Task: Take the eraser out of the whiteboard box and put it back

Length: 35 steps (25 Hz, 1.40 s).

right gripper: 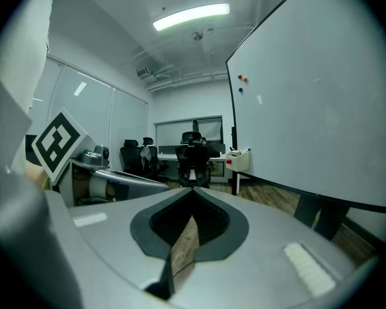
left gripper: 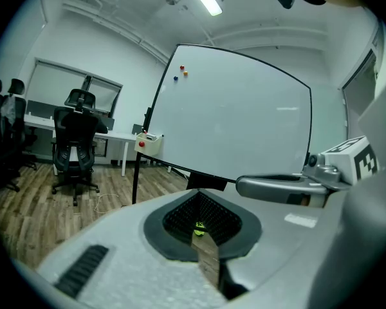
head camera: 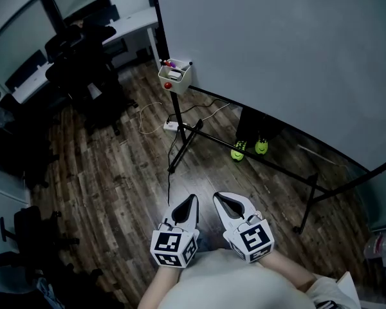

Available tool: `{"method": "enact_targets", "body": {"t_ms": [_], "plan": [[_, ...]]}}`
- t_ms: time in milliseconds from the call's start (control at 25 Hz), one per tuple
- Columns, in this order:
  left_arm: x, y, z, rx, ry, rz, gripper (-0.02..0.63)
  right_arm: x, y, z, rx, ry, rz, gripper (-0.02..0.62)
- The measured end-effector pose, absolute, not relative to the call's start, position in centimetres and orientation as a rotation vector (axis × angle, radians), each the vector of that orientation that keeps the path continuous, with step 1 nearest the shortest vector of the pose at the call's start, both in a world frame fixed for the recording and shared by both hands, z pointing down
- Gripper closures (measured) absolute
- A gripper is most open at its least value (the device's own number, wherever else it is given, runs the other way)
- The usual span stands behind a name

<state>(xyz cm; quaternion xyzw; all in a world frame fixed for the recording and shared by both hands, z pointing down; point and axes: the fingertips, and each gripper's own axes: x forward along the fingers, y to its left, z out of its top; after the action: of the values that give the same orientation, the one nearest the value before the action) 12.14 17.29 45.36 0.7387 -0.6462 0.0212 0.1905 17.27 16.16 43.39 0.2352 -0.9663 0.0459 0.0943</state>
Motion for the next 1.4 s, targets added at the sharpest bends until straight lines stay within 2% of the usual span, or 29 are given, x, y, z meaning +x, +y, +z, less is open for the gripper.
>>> {"method": "enact_targets", "body": {"t_ms": [1400], "plan": [[-1.9, 4.9, 44.1, 2.178, -1.658, 0.113, 0.604, 1.9, 3.6, 41.4, 0.869, -2.855, 0.142, 0.594]]}}
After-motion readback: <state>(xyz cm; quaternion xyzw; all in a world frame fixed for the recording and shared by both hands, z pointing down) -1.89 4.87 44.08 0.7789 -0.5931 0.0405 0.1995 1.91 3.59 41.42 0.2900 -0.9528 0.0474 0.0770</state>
